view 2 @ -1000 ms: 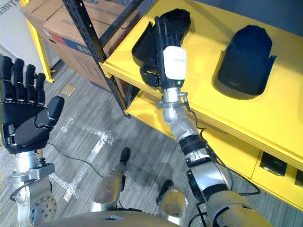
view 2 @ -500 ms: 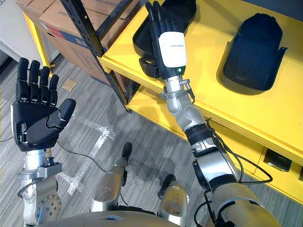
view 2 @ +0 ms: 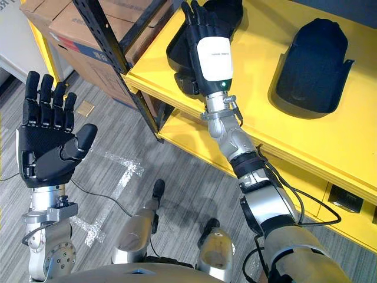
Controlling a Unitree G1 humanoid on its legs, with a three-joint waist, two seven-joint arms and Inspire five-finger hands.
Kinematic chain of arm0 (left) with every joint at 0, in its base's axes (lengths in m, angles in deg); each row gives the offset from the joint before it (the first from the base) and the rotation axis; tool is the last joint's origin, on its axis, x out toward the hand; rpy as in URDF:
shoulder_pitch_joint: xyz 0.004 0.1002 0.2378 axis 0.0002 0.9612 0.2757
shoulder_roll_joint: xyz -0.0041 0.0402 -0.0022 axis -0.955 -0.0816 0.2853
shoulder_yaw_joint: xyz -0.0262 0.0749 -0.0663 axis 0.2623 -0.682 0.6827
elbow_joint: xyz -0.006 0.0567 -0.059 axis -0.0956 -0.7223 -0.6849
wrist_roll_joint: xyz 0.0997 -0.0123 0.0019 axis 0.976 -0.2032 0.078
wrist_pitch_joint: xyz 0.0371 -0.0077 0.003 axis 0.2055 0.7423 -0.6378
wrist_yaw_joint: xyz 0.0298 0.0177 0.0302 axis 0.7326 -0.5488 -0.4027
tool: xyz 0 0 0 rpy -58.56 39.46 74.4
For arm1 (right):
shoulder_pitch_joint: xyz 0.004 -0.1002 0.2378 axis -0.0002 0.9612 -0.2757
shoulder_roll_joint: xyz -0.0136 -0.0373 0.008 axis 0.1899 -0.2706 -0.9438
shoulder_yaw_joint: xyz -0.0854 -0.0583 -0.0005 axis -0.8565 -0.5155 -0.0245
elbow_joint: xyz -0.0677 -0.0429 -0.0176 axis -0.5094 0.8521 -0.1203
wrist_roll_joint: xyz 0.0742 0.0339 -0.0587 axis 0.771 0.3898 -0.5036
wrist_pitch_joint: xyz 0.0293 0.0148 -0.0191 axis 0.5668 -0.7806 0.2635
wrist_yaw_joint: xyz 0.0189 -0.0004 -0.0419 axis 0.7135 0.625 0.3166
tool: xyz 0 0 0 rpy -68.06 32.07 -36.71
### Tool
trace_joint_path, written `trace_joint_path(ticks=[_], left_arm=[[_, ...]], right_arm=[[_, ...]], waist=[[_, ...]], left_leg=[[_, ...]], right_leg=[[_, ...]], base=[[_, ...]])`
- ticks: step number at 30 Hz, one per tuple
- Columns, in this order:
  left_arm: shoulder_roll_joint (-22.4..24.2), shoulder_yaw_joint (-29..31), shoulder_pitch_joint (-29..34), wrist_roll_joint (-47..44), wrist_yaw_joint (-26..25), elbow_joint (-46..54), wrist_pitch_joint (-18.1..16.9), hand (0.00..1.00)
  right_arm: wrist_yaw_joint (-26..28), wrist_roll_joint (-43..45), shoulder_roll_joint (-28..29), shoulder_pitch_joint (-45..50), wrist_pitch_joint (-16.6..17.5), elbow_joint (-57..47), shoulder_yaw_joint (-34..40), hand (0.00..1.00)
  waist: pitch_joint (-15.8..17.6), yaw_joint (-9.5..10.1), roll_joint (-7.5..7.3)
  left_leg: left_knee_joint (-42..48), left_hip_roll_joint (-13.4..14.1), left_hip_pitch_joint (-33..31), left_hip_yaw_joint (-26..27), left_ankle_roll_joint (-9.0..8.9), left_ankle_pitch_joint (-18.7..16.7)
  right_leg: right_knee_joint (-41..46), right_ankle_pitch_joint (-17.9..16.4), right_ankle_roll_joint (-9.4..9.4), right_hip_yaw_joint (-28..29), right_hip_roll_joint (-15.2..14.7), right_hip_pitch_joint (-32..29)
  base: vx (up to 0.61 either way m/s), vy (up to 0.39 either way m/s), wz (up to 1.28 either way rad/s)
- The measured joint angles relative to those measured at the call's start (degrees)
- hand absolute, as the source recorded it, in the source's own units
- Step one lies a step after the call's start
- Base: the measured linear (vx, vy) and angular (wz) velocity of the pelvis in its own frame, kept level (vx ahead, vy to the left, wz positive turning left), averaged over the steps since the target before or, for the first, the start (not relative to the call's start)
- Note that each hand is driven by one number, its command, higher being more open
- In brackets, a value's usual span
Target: Walk over and take three plastic housings, then place them on the shelf
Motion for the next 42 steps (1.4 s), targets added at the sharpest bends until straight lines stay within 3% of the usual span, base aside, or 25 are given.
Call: trace_joint_path(ticks=[12,20,24,29,32,34,36,38,42], left_arm=[[-0.58,-0.76,-0.33,-1.17,-0.15,-1.57,0.01,1.0],[-0.59,-1.38,-0.51,-1.1,-0.52,-2.0,0.01,1.0],[-0.61,-1.21,-0.63,0.97,-2.74,-3.45,-0.64,1.0],[-0.68,0.36,-1.34,5.28,-7.35,-3.93,-2.72,1.0],[-1.21,4.52,-3.16,9.26,-12.17,-4.02,-2.84,1.0],[-2.11,9.28,-3.27,9.6,-13.93,-4.18,-2.2,1.0],[-2.6,13.29,-3.33,8.53,-14.81,-5.7,-0.95,1.0],[-2.57,18.27,-3.21,8.45,-16.92,-9.25,1.21,1.0],[-2.77,29.45,-2.54,8.55,-19.14,-17.04,4.28,1.0]], right_arm=[[1.59,-0.86,-1.79,-1.58,-0.12,2.67,-0.08,1.0],[3.22,2.39,-2.55,-0.74,7.07,2.11,-0.12,1.0],[7.18,8.7,0.07,8.82,9.65,-11.57,0.29,1.0],[12.3,13.83,3.39,21.53,10.81,-30.74,1.51,1.0],[16.36,21.09,3.4,28.34,10.83,-41.13,9.1,1.0],[17.12,25.48,3.38,33.04,10.31,-46.6,19.5,1.0],[16.35,27.83,3.38,35.45,10.07,-48.14,28.64,1.0],[16.62,33.15,3.36,40.58,9.71,-50.78,38.65,1.0],[21.43,42.35,3.33,49.41,9.22,-51.32,51.96,1.0]], waist=[[-0.12,0.06,0.01],[-0.44,0.08,0.03],[-3.15,0.1,-0.12],[-7.0,-1.05,-1.96],[-8.78,-2.05,-4.05],[-11.14,-3.48,-5.65],[-12.17,-4.18,-6.24],[-13.87,-5.67,-6.26],[-16.59,-8.92,-5.72]], left_leg=[[-1.25,0.0,1.45,0.45,0.0,0.4],[-2.08,-0.04,1.82,0.44,0.0,0.77],[-3.35,-0.04,2.98,0.83,0.0,0.74],[-3.37,0.33,4.4,3.38,0.21,-0.47],[-3.41,0.45,6.42,6.27,0.46,-1.6],[-3.43,0.56,7.16,8.37,0.65,-2.34],[-3.46,0.92,8.44,10.62,0.59,-3.17],[-3.52,0.99,9.34,12.61,0.78,-3.72],[-3.71,1.85,10.15,16.62,0.43,-4.79]], right_leg=[[-0.78,0.52,0.19,0.27,0.02,1.0],[-1.22,0.65,0.39,0.12,0.03,1.59],[-3.17,1.13,0.76,0.1,0.28,2.45],[-8.21,3.48,1.18,1.72,1.3,4.61],[-10.53,4.86,1.53,4.23,1.52,5.98],[-12.47,5.98,1.79,6.29,1.72,6.28],[-14.06,7.23,1.65,8.18,2.11,6.85],[-15.6,7.97,1.61,10.04,2.19,7.07],[-17.42,9.12,1.2,13.86,2.97,6.18]], base=[[0.0,-0.01,0.0],[0.0,-0.034,0.01],[0.04,-0.049,-0.03],[0.06,-0.033,-0.22],[0.02,0.011,-0.43],[0.01,0.021,-0.46],[0.01,0.025,-0.55],[0.01,0.023,-0.53],[0.02,0.002,-0.54]])
